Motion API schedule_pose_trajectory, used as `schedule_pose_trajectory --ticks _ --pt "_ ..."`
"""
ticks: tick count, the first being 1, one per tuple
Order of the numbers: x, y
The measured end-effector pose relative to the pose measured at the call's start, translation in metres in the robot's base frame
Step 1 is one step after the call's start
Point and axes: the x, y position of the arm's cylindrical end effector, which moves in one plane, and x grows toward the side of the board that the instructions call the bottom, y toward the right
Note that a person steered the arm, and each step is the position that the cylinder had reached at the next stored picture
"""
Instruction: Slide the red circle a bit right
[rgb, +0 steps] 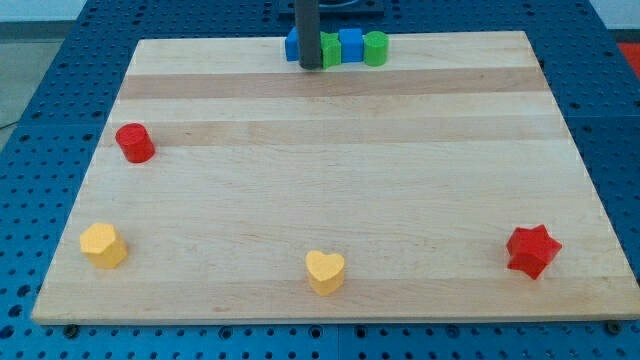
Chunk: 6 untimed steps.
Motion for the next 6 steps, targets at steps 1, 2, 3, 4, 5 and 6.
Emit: schedule_pose_trajectory --ticks 1,2,3,4,5,6 --pt "0.011 0.005" --pt "0.039 0.005" --pt "0.061 -0.052" --pt "0.063 -0.157" --pt "0.081 -0.239" --pt "0.145 -0.257"
